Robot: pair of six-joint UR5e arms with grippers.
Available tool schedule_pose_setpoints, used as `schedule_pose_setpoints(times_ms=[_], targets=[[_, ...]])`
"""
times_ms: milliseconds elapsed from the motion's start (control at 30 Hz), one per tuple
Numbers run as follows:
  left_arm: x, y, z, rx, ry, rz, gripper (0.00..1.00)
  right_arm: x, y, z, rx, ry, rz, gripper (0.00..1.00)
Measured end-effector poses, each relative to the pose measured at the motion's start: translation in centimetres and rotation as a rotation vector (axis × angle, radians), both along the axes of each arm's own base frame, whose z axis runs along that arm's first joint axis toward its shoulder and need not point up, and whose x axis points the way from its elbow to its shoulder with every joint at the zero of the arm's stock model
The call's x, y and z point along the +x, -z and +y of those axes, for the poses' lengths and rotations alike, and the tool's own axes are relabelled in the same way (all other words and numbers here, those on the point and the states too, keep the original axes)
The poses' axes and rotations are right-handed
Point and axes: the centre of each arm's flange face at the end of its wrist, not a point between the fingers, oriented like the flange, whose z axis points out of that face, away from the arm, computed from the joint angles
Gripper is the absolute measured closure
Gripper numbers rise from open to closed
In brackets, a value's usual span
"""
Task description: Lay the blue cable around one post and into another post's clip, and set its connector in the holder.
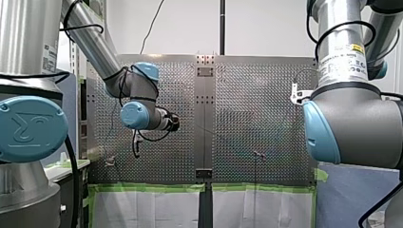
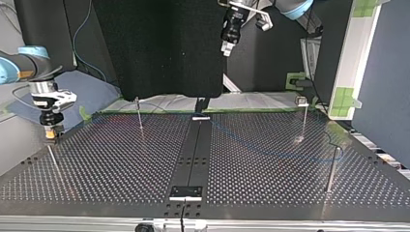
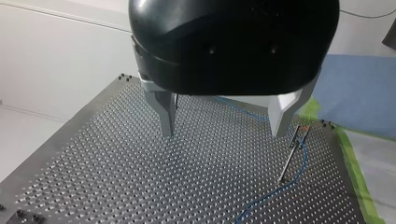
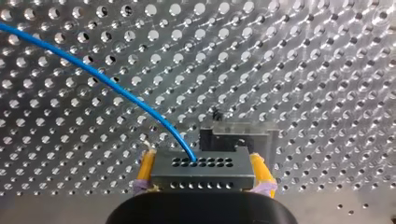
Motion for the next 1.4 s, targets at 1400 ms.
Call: schedule_pose_setpoints(times_ms=[1400], targets=[[0.2, 0.1, 0.1, 0.001, -0.007, 0.001, 0.0, -0.1, -1.7, -0.8, 0.013, -0.01, -0.049, 1.0]])
